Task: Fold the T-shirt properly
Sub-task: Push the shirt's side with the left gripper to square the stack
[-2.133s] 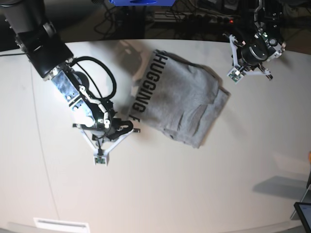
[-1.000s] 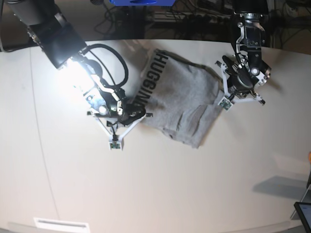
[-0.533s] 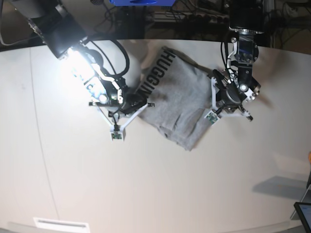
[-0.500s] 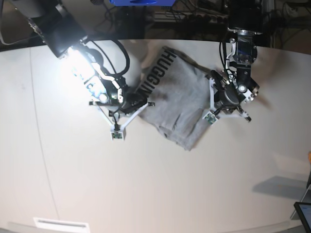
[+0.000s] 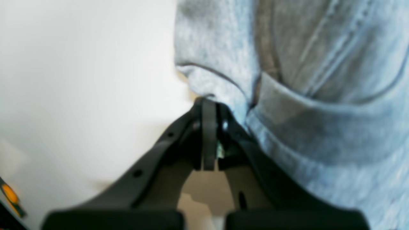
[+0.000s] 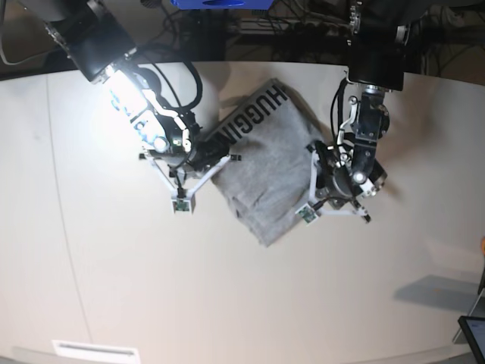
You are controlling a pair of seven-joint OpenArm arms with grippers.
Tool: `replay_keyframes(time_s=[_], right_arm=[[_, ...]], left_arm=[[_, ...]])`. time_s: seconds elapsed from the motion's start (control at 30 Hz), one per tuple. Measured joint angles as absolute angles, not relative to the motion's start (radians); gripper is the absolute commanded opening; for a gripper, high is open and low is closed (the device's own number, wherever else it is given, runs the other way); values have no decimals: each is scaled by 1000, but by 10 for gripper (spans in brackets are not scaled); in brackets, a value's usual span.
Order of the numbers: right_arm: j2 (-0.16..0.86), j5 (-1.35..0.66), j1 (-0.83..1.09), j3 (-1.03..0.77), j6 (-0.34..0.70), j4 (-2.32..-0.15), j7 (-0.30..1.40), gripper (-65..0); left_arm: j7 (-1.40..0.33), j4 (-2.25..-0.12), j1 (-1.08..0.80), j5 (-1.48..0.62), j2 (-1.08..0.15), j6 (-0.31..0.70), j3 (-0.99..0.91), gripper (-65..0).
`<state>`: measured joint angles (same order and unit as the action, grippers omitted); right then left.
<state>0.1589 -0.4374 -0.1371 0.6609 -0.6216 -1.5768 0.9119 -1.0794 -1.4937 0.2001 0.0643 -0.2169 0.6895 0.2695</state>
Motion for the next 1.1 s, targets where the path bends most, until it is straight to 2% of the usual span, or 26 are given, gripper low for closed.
replay_keyframes(time_s=[0.37, 0.5, 0.73, 0.87, 1.1], right_arm=[[160, -449, -88, 661, -625, -1647, 944, -650], [160, -449, -88, 661, -625, -1647, 944, -650], [159, -445, -77, 660, -625, -1652, 935, -650], [158, -449, -77, 662, -683, -1652, 936, -650], [157, -450, -77, 662, -690, -1653, 936, -650]], left_arm=[[-1075, -1285, 388, 52, -132, 693, 319, -650], [-1001, -1214, 443, 48, -121, 693, 419, -650], [-946, -1084, 516, 56, -60, 689, 434, -650], [-942, -1065, 543, 49, -44, 694, 439, -650], [-941, -1063, 626, 48, -42, 701, 432, -650]])
